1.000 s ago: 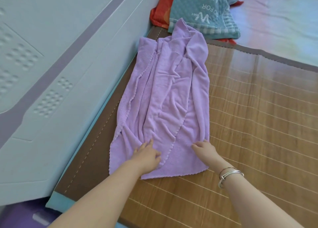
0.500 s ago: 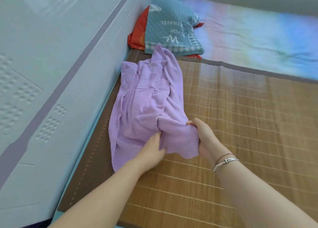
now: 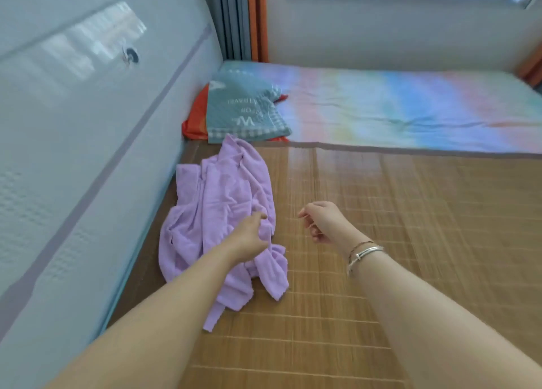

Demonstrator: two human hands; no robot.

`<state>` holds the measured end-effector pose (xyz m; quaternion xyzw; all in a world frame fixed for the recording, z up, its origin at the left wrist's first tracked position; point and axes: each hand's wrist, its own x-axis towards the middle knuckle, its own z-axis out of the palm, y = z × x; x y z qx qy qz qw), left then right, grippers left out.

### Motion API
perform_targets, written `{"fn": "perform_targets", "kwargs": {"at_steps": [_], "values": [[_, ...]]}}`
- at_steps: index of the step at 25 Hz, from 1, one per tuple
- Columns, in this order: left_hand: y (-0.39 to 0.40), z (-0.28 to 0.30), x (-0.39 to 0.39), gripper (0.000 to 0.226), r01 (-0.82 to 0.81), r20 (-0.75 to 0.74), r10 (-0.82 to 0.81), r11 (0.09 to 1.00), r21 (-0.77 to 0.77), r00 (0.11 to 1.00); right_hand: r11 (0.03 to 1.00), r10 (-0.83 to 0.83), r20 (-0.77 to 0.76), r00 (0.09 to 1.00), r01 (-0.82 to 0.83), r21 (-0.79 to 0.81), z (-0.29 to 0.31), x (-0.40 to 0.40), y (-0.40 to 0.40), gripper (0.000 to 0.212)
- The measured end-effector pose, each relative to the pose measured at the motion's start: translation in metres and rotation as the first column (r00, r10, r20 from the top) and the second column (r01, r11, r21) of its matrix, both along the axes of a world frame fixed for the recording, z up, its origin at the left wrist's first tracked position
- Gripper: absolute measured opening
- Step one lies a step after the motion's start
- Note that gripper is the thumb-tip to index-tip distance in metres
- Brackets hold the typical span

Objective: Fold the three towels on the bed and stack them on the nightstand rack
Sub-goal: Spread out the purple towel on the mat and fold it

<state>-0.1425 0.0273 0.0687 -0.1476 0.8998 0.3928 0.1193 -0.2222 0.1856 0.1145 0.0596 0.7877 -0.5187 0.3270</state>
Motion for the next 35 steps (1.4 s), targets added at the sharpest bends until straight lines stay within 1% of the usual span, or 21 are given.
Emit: {"fn": "perform_targets", "kwargs": {"at_steps": [2,5,7,9,11,12,14,16,17,18,20,21,22,24,25,27,29,30,32,34,35], "values": [[-0.010,-0.030,0.008,0.056,-0.023,0.067,0.025,0.999,-0.039,0.997,0.997,0.059,0.048,0.997,-0.061,0.047,-0.044,0.009,0.001,0.022],[-0.034,-0.079,0.014,0.052,-0.096,0.128,0.105,0.992,-0.081,0.986,0.994,0.083,0.060,0.995,-0.086,0.063,-0.103,0.007,-0.011,0.014],[-0.051,-0.114,0.017,0.047,-0.131,0.168,0.142,0.988,-0.078,0.976,0.988,0.134,0.039,0.990,-0.136,0.067,-0.144,0.007,-0.026,0.010],[-0.065,-0.148,0.020,0.043,-0.135,0.219,0.138,0.990,-0.028,0.966,0.980,0.177,0.042,0.983,-0.180,0.080,-0.184,0.011,-0.045,0.007],[-0.075,-0.174,0.023,0.046,-0.108,0.232,0.098,0.994,0.033,0.968,0.975,0.201,0.043,0.979,-0.204,0.091,-0.217,0.015,-0.062,0.032],[-0.077,-0.181,0.024,0.047,-0.098,0.234,0.078,0.992,0.076,0.969,0.980,0.179,0.032,0.983,-0.181,0.086,-0.227,0.015,-0.067,0.045],[-0.078,-0.190,0.023,0.048,-0.111,0.260,0.060,0.976,0.186,0.964,0.991,0.102,-0.010,0.995,-0.101,0.091,-0.241,0.010,-0.079,0.062],[-0.075,-0.196,0.020,0.045,-0.130,0.286,0.053,0.958,0.257,0.957,0.991,0.063,0.002,0.998,-0.063,0.118,-0.250,0.005,-0.091,0.070],[-0.074,-0.196,0.019,0.041,-0.129,0.285,0.050,0.955,0.267,0.957,0.989,0.061,0.050,0.997,-0.067,0.134,-0.248,0.004,-0.097,0.065],[-0.072,-0.194,0.018,0.036,-0.135,0.276,0.058,0.954,0.267,0.959,0.991,0.063,0.099,0.993,-0.075,0.115,-0.244,0.004,-0.101,0.050],[-0.073,-0.181,0.014,0.028,-0.216,0.233,0.163,0.949,0.228,0.959,0.997,0.079,0.175,0.981,-0.079,-0.007,-0.223,0.005,-0.106,0.008],[-0.073,-0.170,0.012,0.025,-0.281,0.202,0.243,0.940,0.194,0.949,0.994,0.093,0.194,0.977,-0.080,-0.076,-0.207,0.004,-0.105,0.009],[-0.073,-0.152,0.009,0.021,-0.336,0.154,0.312,0.927,0.167,0.937,0.987,0.106,0.191,0.976,-0.080,-0.139,-0.187,0.000,-0.098,0.015],[-0.065,-0.113,-0.001,0.012,-0.382,0.063,0.377,0.916,0.121,0.924,0.979,0.123,0.138,0.983,-0.098,-0.178,-0.140,-0.010,-0.081,0.011],[-0.057,-0.091,-0.005,0.018,-0.385,0.018,0.385,0.919,0.079,0.923,0.974,0.134,0.120,0.984,-0.109,-0.197,-0.114,-0.016,-0.068,0.011],[-0.031,-0.044,-0.013,0.029,-0.421,-0.102,0.421,0.907,0.028,0.901,0.949,0.133,0.110,0.985,-0.094,-0.299,-0.058,-0.029,-0.035,0.026],[-0.008,-0.008,-0.018,0.022,-0.479,-0.160,0.476,0.877,0.021,0.865,0.921,0.115,0.098,0.989,-0.069,-0.384,-0.014,-0.039,-0.003,0.032],[0.009,0.014,-0.021,0.018,-0.498,-0.162,0.491,0.867,-0.004,0.856,0.920,0.105,0.069,0.992,-0.070,-0.385,0.012,-0.042,0.021,0.030],[0.045,0.056,-0.027,0.020,-0.517,-0.143,0.508,0.855,-0.033,0.850,0.932,0.021,-0.017,1.000,-0.026,-0.361,0.056,-0.049,0.073,0.017],[0.084,0.094,-0.035,0.018,-0.471,-0.173,0.455,0.880,-0.060,0.873,0.960,-0.084,-0.214,0.973,0.022,-0.279,0.086,-0.064,0.128,0.028],[0.103,0.112,-0.039,0.017,-0.406,-0.198,0.381,0.908,-0.105,0.903,0.973,-0.108,-0.325,0.939,0.034,-0.226,0.098,-0.073,0.156,0.028]]}}
